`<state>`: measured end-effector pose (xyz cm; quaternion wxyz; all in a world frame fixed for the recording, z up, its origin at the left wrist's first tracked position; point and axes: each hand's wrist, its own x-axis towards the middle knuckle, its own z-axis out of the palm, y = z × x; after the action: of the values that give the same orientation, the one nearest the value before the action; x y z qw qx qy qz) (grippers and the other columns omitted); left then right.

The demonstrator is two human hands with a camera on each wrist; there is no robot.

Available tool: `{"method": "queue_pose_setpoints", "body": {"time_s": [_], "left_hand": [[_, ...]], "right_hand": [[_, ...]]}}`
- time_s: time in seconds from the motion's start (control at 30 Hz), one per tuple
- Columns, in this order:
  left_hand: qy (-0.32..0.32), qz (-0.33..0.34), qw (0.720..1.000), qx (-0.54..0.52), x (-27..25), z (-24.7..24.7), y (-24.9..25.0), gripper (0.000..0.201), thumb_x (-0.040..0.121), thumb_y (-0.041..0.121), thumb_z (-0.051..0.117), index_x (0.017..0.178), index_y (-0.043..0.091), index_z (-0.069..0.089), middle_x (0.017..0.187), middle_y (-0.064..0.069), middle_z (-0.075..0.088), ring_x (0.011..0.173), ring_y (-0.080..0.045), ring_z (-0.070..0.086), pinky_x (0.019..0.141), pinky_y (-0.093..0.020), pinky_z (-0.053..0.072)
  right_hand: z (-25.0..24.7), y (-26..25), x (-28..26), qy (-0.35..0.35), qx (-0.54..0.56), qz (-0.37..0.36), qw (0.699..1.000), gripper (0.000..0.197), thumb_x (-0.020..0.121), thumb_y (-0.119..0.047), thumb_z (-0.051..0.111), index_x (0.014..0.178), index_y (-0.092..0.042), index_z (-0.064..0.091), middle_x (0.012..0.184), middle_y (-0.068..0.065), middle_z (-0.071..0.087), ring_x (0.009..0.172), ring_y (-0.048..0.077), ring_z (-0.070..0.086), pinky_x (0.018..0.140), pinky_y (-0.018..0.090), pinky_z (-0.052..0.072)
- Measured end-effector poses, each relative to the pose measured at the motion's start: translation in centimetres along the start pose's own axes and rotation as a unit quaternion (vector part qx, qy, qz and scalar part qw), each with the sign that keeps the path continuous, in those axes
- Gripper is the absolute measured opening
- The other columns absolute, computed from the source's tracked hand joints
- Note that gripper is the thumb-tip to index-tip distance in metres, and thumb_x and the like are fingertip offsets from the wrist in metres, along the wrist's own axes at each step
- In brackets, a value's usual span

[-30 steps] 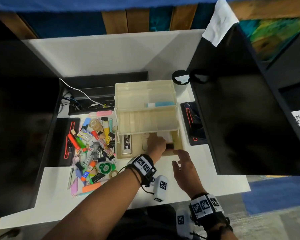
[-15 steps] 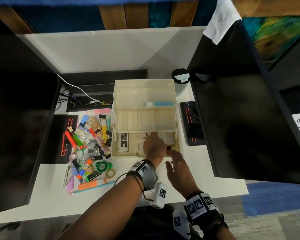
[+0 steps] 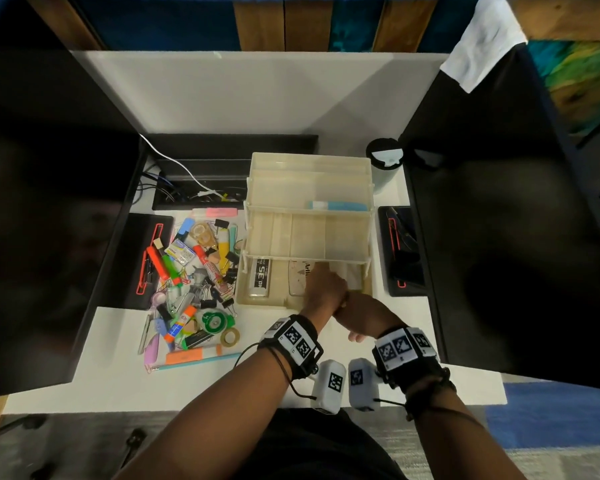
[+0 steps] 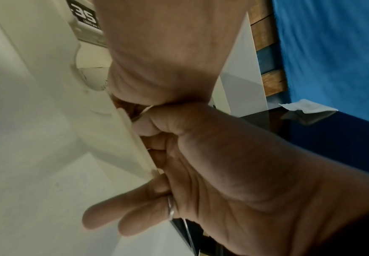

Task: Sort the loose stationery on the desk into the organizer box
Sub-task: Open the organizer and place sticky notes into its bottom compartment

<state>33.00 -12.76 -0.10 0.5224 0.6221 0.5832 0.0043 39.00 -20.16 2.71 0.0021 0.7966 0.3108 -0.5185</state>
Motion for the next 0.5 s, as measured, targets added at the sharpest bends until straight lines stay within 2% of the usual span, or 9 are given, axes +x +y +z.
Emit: {"method": "queue_pose_setpoints", "body": {"time_s": [0.03,0.1,0.17,0.23,0.3,0.37,0.43,0.5], "left_hand": [[-0.002,-0.004,1.0,-0.004,0.1,-0.1,0.0,0.025,0.097,0.002,0.047,0.116,-0.002,0.062,0.116,-0.018,0.068,0.105,-0.029,0.064,0.075,-0.032,0.042],[-0.008,-0.003,1.0,-0.001,0.4,-0.6,-0.1,0.024,0.096,0.001,0.049,0.112,-0.001,0.068,0.113,-0.018,0.072,0.105,-0.033,0.068,0.073,-0.032,0.046],[-0.013,0.004,1.0,0.007,0.4,-1.1,-0.3,0.024,0.096,0.001,0.053,0.112,0.001,0.07,0.111,-0.015,0.074,0.104,-0.033,0.07,0.068,-0.028,0.048],[-0.03,0.02,0.999,0.007,0.4,-1.4,-0.6,0.023,0.095,0.002,0.056,0.112,0.003,0.071,0.109,-0.014,0.075,0.1,-0.032,0.071,0.067,-0.029,0.049],[-0.045,0.037,0.998,-0.006,0.5,-1.6,-0.9,0.022,0.096,0.006,0.056,0.113,0.006,0.07,0.108,-0.013,0.075,0.097,-0.029,0.07,0.073,-0.034,0.052],[-0.058,0.054,0.997,-0.025,0.4,-2.1,-1.1,0.021,0.1,0.014,0.053,0.114,0.01,0.069,0.109,-0.009,0.075,0.098,-0.026,0.07,0.08,-0.036,0.055],[-0.068,0.066,0.995,-0.028,0.1,-2.9,-1.4,0.023,0.102,0.019,0.052,0.116,0.012,0.069,0.111,-0.008,0.075,0.103,-0.027,0.07,0.084,-0.039,0.055],[-0.08,0.071,0.994,-0.022,-0.2,-4.2,-1.9,0.025,0.1,0.021,0.054,0.119,0.014,0.068,0.115,-0.008,0.074,0.105,-0.028,0.069,0.084,-0.037,0.054]], "right_hand": [[-0.3,-0.1,0.4,-0.024,0.001,0.015,1.0,0.032,0.1,-0.047,0.052,0.107,-0.017,0.061,0.074,0.002,0.071,0.069,0.019,0.077,0.069,0.03,0.063],[-0.7,-0.2,1.0,-0.058,-0.016,0.01,0.998,0.053,0.088,-0.058,0.07,0.126,-0.021,0.06,0.086,-0.005,0.07,0.075,0.019,0.078,0.075,0.035,0.065],[-1.1,-0.2,1.2,-0.077,-0.031,0.002,0.997,0.085,0.076,-0.063,0.08,0.146,-0.028,0.047,0.116,-0.001,0.071,0.082,0.021,0.079,0.082,0.039,0.065],[-1.4,-0.2,0.9,-0.081,-0.052,-0.004,0.995,0.098,0.075,-0.065,0.081,0.154,-0.031,0.034,0.139,0.002,0.063,0.086,0.02,0.078,0.087,0.039,0.064],[-1.3,0.0,1.1,-0.076,-0.053,-0.008,0.996,0.101,0.076,-0.064,0.08,0.158,-0.035,0.028,0.143,0.001,0.06,0.088,0.02,0.078,0.088,0.038,0.064],[-0.9,0.3,1.5,-0.067,-0.038,-0.011,0.997,0.101,0.076,-0.062,0.08,0.158,-0.037,0.026,0.133,0.001,0.064,0.089,0.021,0.077,0.087,0.04,0.064],[-0.4,0.8,1.6,-0.045,-0.02,-0.024,0.998,0.092,0.079,-0.058,0.079,0.156,-0.036,0.032,0.122,-0.001,0.067,0.089,0.021,0.075,0.086,0.04,0.063],[0.2,1.3,1.2,-0.002,-0.027,-0.049,0.998,0.08,0.085,-0.053,0.076,0.153,-0.034,0.039,0.131,-0.004,0.065,0.103,0.021,0.07,0.088,0.034,0.057]]}}
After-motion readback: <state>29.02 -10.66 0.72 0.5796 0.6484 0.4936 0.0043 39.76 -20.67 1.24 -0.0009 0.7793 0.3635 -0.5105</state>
